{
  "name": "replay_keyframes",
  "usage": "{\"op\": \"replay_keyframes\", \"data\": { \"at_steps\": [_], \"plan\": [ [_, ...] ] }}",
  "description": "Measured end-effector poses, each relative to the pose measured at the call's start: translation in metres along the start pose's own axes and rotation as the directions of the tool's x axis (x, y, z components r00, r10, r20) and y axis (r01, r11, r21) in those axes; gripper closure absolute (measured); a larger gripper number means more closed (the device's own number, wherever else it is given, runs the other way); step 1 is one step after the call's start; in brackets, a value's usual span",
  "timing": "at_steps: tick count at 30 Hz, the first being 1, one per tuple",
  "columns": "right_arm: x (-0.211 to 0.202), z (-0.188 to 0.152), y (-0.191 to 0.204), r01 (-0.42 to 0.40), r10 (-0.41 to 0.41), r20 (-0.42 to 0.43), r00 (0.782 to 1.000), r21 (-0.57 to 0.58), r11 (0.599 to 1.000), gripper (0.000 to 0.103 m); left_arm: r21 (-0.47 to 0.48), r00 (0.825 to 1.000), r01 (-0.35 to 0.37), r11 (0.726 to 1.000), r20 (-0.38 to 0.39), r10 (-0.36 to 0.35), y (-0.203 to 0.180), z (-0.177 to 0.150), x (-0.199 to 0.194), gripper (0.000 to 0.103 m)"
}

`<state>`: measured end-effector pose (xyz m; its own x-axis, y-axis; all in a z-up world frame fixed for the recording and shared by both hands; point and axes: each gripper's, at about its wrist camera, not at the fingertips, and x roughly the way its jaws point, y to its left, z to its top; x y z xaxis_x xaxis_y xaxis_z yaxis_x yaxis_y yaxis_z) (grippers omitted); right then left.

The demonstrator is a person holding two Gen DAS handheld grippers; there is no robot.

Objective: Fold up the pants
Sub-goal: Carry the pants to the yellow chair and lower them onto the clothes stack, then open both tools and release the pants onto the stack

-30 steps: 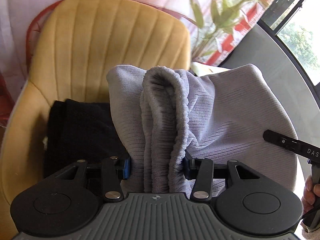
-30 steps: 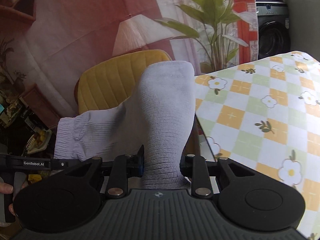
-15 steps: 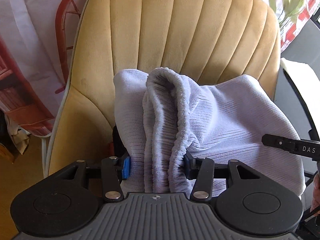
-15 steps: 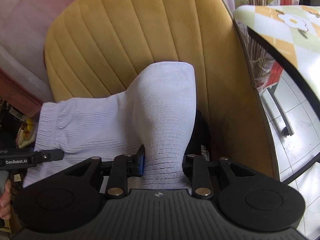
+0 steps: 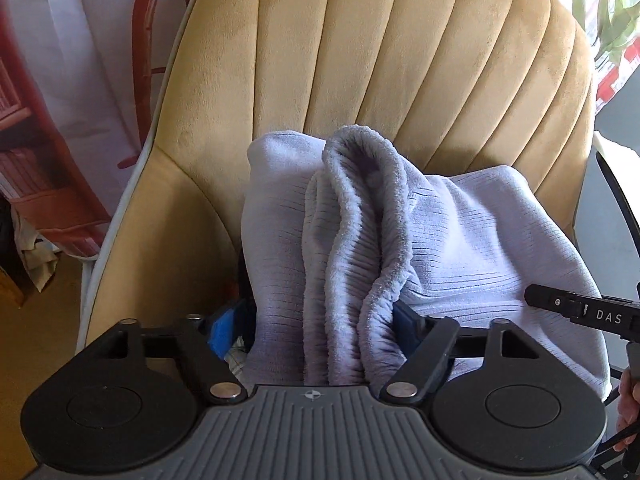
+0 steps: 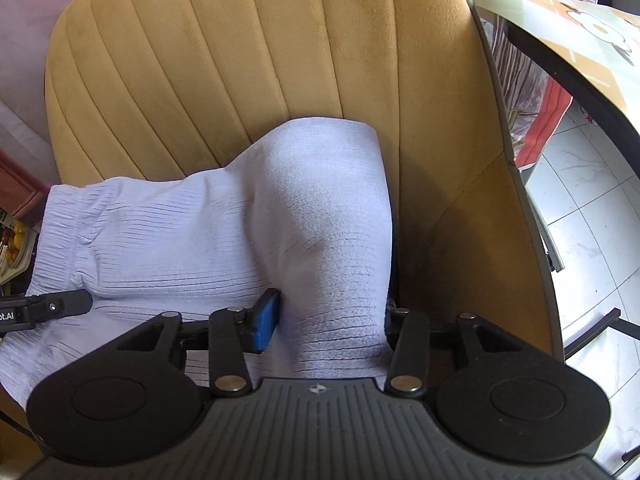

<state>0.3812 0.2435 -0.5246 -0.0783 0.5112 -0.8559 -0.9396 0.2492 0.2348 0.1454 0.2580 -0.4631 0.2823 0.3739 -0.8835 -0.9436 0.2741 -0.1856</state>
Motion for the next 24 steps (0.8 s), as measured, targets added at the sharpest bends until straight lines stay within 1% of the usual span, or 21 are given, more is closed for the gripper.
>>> {"op": "replay_keyframes", "data": {
  "at_steps": [1, 2, 3, 4, 5, 6, 8, 11, 14, 17, 19, 20, 24],
  "plan": [
    [-0.002, 0.001, -0.001, 0.001, -0.001, -0.004, 1.0, 0.006, 1.0, 0.049, -0.002, 1.0, -0.007, 1.0, 0.002, 0.007, 0.0, 0.0, -0.003, 0.014],
    [-0.008, -0.001, 0.0, 0.005, -0.005, -0.004, 1.0, 0.012, 1.0, 0.043, -0.005, 1.0, -0.012, 1.0, 0.0, 0.012, -0.002, 0.001, -0.006, 0.014],
    [-0.013, -0.001, -0.001, 0.01, -0.011, 0.003, 1.0, 0.011, 1.0, 0.04, -0.008, 1.0, -0.013, 1.0, 0.001, 0.013, -0.003, 0.002, -0.011, 0.014],
    [-0.019, -0.001, -0.001, 0.014, -0.014, 0.015, 1.0, 0.007, 1.0, 0.033, -0.005, 1.0, -0.016, 1.0, 0.006, 0.016, -0.004, 0.001, -0.016, 0.013],
    [-0.026, -0.001, -0.001, 0.013, -0.013, 0.029, 0.999, 0.001, 1.0, 0.024, 0.002, 1.0, -0.022, 1.0, 0.014, 0.022, -0.006, 0.0, -0.021, 0.012],
    [-0.035, -0.003, 0.0, 0.012, -0.011, 0.048, 0.999, -0.006, 1.0, 0.019, 0.016, 0.999, -0.033, 0.999, 0.032, 0.033, -0.006, 0.001, -0.023, 0.01],
    [-0.056, -0.006, 0.002, 0.011, -0.009, 0.082, 0.997, -0.022, 1.0, 0.009, 0.041, 0.997, -0.053, 0.998, 0.066, 0.05, -0.011, -0.005, -0.043, 0.007],
    [-0.09, -0.013, 0.003, 0.022, -0.017, 0.126, 0.992, -0.036, 0.999, 0.0, 0.082, 0.991, -0.079, 0.994, 0.114, 0.069, -0.023, -0.016, -0.077, 0.003],
    [-0.125, -0.027, 0.002, 0.037, -0.031, 0.161, 0.986, -0.038, 0.999, 0.0, 0.114, 0.987, -0.092, 0.989, 0.144, 0.075, -0.037, -0.029, -0.111, 0.0],
    [-0.17, -0.046, 0.004, 0.039, -0.034, 0.184, 0.982, -0.028, 0.999, 0.0, 0.131, 0.981, -0.124, 0.984, 0.164, 0.102, -0.053, -0.047, -0.147, 0.0],
    [-0.195, -0.059, 0.003, 0.035, -0.028, 0.195, 0.98, -0.03, 0.999, 0.0, 0.125, 0.977, -0.145, 0.982, 0.176, 0.122, -0.066, -0.058, -0.174, 0.0],
    [-0.215, -0.068, 0.002, 0.028, -0.02, 0.201, 0.979, -0.037, 0.999, 0.0, 0.112, 0.974, -0.156, 0.981, 0.182, 0.134, -0.073, -0.066, -0.187, 0.0],
    [-0.274, -0.099, 0.005, 0.038, -0.015, 0.258, 0.966, -0.082, 0.996, 0.0, 0.091, 0.966, -0.166, 0.982, 0.216, 0.143, -0.095, -0.1, -0.241, 0.0]
  ]
}}
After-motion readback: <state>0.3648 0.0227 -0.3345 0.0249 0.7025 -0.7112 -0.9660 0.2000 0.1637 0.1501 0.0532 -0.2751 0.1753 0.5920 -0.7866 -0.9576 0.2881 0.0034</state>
